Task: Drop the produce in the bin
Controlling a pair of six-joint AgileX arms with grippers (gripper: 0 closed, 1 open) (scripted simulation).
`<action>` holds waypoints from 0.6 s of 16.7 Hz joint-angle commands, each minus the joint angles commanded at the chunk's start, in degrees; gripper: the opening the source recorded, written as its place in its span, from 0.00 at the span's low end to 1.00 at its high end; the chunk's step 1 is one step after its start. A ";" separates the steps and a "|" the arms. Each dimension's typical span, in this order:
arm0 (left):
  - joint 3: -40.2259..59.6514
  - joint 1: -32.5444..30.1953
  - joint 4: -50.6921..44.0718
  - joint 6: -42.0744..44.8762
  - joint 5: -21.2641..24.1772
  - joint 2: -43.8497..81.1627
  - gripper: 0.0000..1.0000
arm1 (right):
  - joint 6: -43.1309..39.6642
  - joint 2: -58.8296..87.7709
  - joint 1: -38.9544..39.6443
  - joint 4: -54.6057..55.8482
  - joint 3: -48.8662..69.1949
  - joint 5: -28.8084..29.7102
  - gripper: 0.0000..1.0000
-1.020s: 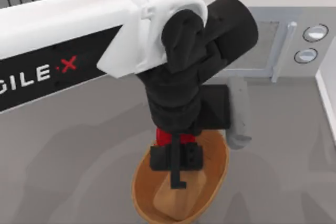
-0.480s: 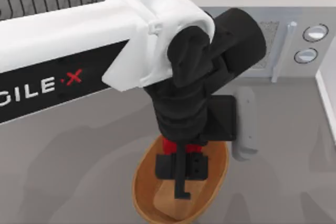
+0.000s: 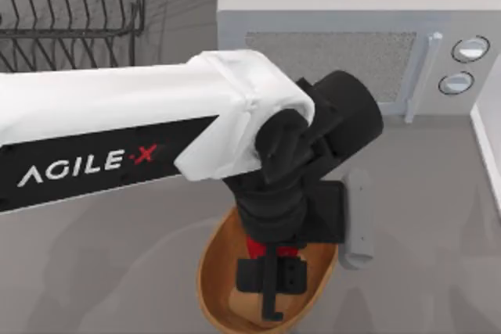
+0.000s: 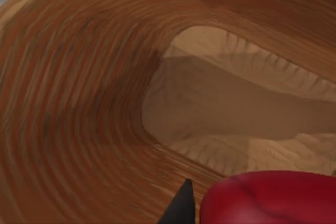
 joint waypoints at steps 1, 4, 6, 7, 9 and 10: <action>-0.03 0.00 0.04 0.00 0.00 0.01 0.00 | 0.00 0.00 0.00 0.00 0.00 0.00 1.00; -0.03 0.00 0.04 0.00 0.00 0.01 0.08 | 0.00 0.00 0.00 0.00 0.00 0.00 1.00; -0.03 0.00 0.04 0.00 0.00 0.01 0.23 | 0.00 0.00 0.00 0.00 0.00 0.00 1.00; -0.03 0.00 0.04 0.00 0.00 0.01 0.30 | 0.00 0.00 0.00 0.00 0.00 0.00 1.00; -0.03 0.00 0.04 0.00 0.00 0.01 0.45 | 0.00 0.00 0.00 0.00 0.00 0.00 1.00; -0.03 0.00 0.04 0.00 0.00 0.01 0.53 | 0.00 0.00 0.00 0.00 0.00 0.00 1.00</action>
